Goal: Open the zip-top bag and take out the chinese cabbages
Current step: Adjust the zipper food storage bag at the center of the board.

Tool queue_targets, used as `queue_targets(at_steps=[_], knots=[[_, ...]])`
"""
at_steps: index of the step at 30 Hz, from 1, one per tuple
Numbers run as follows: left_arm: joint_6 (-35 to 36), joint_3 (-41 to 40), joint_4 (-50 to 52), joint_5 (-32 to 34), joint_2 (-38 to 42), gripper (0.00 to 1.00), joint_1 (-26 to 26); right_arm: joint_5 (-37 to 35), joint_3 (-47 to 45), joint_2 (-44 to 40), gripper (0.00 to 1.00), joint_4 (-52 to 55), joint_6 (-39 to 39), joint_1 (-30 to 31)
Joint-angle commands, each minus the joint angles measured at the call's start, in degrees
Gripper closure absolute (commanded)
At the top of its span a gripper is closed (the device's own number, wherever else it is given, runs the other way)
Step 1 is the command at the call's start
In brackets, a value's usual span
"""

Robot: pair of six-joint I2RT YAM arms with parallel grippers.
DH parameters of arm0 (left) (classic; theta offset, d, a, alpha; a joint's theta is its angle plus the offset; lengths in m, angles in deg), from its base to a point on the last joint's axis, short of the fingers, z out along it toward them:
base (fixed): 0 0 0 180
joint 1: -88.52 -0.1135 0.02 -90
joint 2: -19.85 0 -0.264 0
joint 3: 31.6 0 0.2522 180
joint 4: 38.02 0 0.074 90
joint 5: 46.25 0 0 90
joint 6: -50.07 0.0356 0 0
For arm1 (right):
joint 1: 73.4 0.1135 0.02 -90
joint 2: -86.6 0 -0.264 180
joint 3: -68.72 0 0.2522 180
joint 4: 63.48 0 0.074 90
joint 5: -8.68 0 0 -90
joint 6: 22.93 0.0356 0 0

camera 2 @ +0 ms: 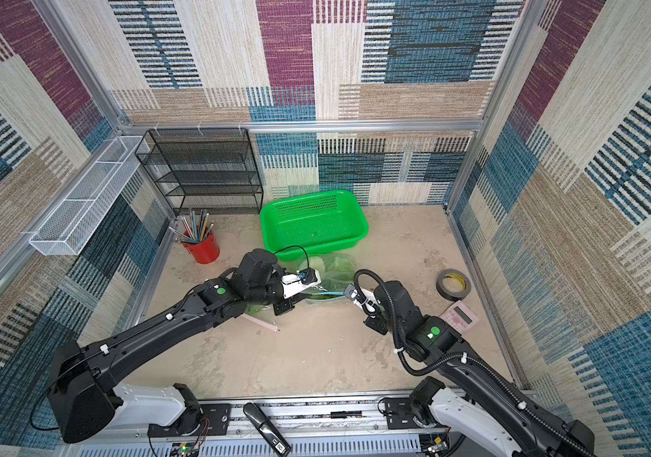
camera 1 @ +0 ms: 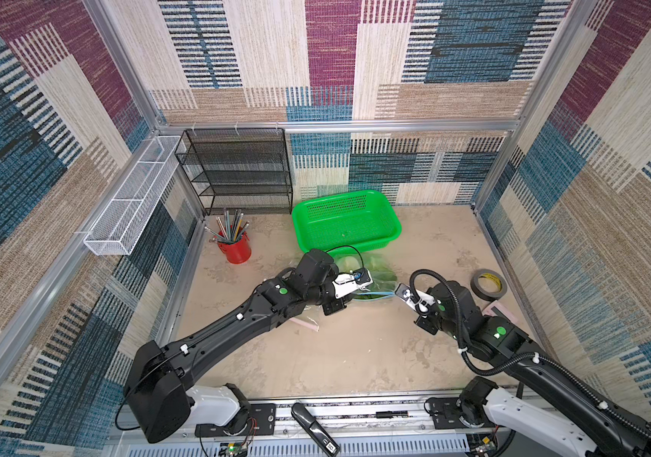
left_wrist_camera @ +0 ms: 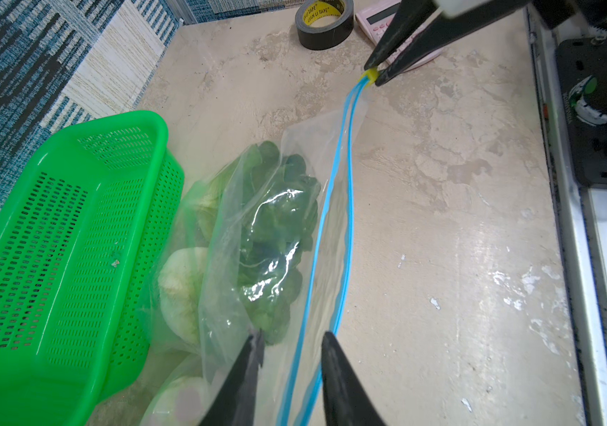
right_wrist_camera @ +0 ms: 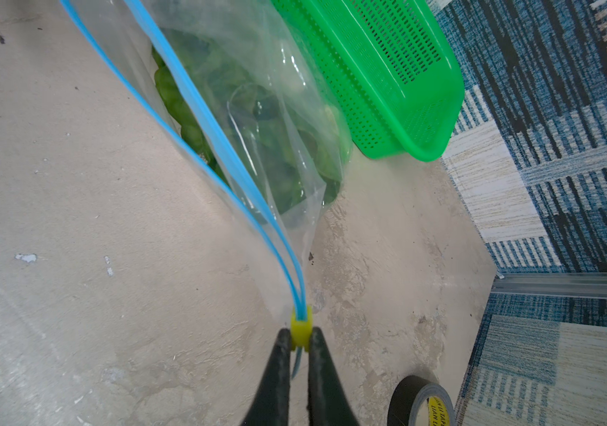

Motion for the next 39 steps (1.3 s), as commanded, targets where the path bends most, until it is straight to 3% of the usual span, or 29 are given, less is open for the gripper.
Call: queue_targets(at_steps=[1,18,26,39], knots=[[1.5,-0.2,1.4,-0.9,-0.6,0.69,0.0,-0.5,0.7,0.0,0.89,-2.1,0.0,0.0],[1.8,1.2,1.1,1.1,-2.5,0.71,0.2,-0.3,0.4,0.1,0.89,-2.3,-0.3,-0.1],[1.4,0.2,-1.6,-0.3,0.4,0.66,0.3,-0.4,0.7,-0.1,0.89,-2.1,-0.3,-0.1],[2.3,1.3,-0.9,1.7,-2.0,0.69,0.3,-0.3,0.6,0.0,0.89,-2.3,-0.3,-0.2]])
